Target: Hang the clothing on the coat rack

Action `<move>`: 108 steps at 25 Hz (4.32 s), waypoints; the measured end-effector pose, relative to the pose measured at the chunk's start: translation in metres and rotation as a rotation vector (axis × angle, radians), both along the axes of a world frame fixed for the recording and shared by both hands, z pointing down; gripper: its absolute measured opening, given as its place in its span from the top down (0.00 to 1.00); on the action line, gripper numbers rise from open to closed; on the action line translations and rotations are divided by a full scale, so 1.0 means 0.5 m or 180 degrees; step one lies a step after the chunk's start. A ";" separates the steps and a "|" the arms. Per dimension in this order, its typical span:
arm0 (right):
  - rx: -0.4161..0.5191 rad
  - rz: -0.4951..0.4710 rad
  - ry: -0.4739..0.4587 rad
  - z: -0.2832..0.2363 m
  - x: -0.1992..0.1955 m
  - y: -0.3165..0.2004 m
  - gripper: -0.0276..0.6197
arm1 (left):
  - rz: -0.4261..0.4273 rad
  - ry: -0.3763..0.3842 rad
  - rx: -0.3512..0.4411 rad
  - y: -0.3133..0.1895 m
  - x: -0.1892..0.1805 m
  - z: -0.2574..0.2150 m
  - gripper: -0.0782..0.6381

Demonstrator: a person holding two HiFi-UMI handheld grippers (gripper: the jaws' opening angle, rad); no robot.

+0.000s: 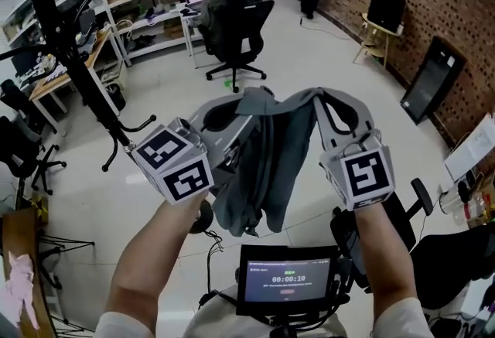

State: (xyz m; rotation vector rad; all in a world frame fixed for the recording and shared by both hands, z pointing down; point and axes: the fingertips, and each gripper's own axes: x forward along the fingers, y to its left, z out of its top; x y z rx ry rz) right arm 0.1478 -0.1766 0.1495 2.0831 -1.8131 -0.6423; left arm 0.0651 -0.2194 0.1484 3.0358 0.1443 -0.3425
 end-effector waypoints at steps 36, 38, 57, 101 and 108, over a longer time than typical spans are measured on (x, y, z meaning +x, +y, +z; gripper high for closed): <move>0.0456 -0.2389 0.0208 -0.177 -0.440 -0.460 0.94 | -0.2569 -0.0076 0.0473 -0.345 -0.492 -0.161 0.87; 0.0580 -0.2489 0.0214 -0.206 -0.454 -0.476 0.94 | -0.2693 -0.0081 0.0521 -0.360 -0.507 -0.186 0.87; 0.0785 -0.2535 0.0574 -0.361 -0.531 -0.641 0.94 | -0.3676 -0.0421 0.0806 -0.508 -0.596 -0.351 0.87; -0.0227 -0.2628 0.0619 0.031 -0.603 -0.674 0.94 | -0.3589 -0.0429 0.0338 -0.561 -0.545 -0.030 0.87; -0.0252 -0.2600 0.0596 0.037 -0.613 -0.661 0.94 | -0.3637 -0.0273 0.0415 -0.529 -0.564 0.004 0.85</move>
